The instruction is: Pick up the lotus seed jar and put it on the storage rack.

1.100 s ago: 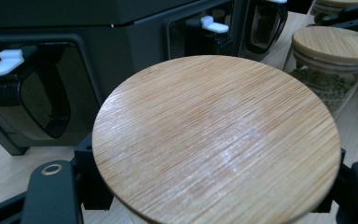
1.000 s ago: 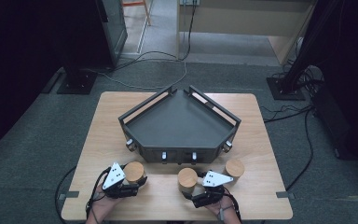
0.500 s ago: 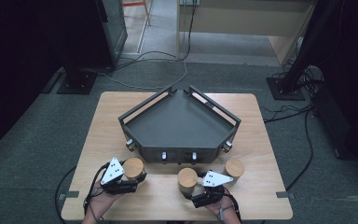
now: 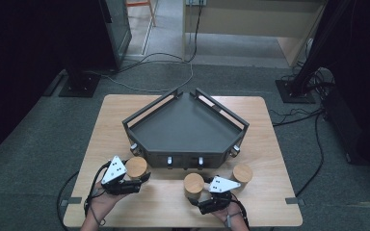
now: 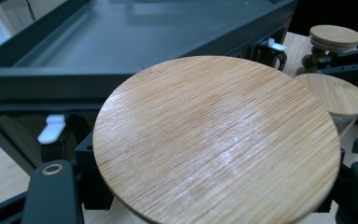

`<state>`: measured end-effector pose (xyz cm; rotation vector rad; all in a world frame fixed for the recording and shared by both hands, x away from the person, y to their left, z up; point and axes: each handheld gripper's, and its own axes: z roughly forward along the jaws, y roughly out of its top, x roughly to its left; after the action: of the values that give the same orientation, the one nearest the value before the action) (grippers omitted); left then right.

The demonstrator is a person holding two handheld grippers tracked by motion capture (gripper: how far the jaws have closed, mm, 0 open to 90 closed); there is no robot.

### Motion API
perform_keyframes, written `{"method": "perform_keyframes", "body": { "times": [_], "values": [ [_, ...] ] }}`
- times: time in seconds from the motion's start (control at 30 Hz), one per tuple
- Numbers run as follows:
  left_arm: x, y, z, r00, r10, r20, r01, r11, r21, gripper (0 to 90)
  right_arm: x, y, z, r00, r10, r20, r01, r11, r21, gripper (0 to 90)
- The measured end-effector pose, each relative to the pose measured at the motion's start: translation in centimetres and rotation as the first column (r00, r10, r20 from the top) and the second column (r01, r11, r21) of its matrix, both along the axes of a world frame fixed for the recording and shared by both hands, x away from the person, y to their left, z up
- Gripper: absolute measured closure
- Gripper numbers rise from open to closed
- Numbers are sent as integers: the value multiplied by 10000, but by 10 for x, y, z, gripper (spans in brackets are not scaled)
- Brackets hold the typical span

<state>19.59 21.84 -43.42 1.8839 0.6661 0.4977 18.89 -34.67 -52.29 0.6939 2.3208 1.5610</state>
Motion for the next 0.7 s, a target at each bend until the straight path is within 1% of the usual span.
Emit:
{"method": "perform_keyframes", "body": {
  "times": [0.3,0.4,0.53,0.7],
  "values": [
    [7,-4,13,10000,-81,5,80,9999,117,244,0,0,0,10000,20,12,-20,10000,-19,115],
    [8,-7,18,9999,-89,115,85,9995,299,244,0,0,0,10000,12,22,-12,10000,-15,115],
    [10,-7,21,9999,-69,90,67,9998,202,245,0,0,0,10000,27,43,-27,10000,-24,115],
    [13,-8,25,10000,-56,70,54,9996,278,245,0,0,0,10000,20,43,-20,10000,-11,115]
  ]
}}
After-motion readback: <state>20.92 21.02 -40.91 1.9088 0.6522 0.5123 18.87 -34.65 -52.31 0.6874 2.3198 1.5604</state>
